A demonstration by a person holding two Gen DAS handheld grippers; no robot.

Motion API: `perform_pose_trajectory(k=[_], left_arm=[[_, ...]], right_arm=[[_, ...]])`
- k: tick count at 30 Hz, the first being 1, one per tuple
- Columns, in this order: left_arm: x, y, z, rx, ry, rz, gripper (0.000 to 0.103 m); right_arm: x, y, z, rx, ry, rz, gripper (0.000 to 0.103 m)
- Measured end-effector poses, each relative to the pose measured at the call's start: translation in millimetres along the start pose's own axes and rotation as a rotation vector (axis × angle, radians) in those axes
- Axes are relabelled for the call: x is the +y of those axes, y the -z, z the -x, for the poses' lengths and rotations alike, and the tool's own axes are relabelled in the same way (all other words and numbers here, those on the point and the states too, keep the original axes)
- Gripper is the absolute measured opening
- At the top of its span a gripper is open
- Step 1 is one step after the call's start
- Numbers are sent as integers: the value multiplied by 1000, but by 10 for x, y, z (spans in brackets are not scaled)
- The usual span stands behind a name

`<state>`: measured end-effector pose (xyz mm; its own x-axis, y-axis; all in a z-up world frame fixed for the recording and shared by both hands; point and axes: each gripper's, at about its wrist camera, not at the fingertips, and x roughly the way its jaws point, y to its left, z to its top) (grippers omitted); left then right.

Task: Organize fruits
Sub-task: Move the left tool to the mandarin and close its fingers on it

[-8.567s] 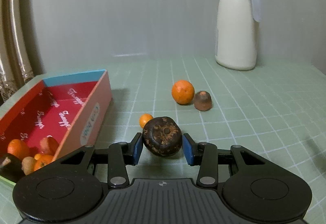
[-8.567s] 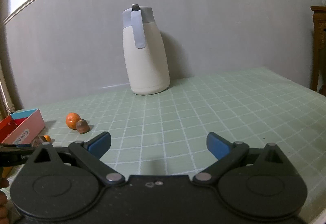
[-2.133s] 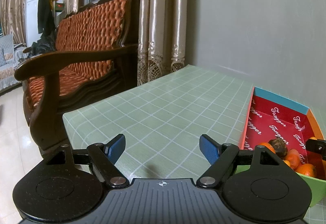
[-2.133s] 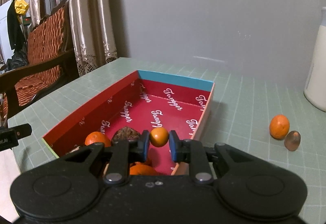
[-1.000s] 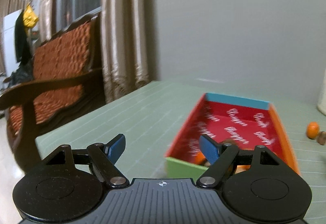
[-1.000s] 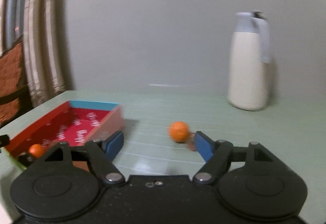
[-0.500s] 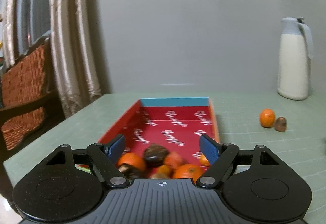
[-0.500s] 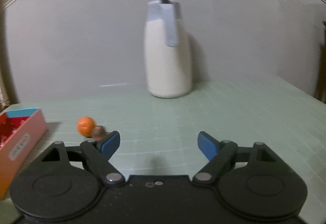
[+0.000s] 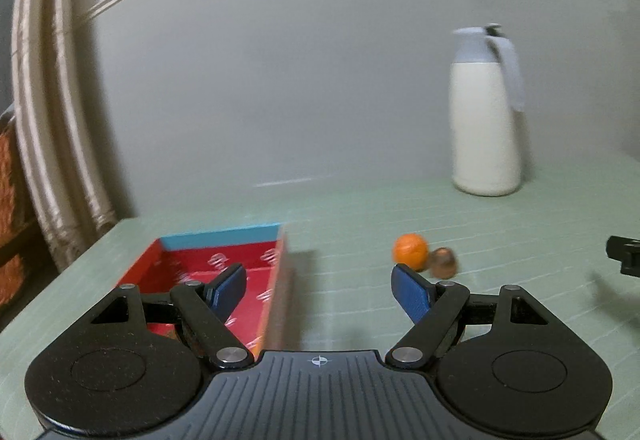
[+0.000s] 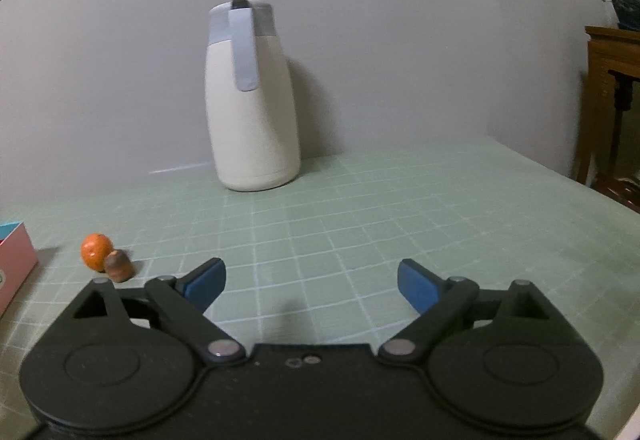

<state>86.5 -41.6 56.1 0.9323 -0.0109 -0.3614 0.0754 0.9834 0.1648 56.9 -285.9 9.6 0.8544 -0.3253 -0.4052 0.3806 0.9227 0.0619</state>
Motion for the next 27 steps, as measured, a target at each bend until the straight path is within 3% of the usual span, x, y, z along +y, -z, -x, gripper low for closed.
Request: perform_pose_trajectory(k=[12,27], left_arm=[[-332,-106,-323,59,58,-48,79],[-472,-237,-654,81,87,-80,79]], right_arm=[[-167,-21,-59,-3,34,-24,93],[-138,-21,-26,-2,-8,-44,93]])
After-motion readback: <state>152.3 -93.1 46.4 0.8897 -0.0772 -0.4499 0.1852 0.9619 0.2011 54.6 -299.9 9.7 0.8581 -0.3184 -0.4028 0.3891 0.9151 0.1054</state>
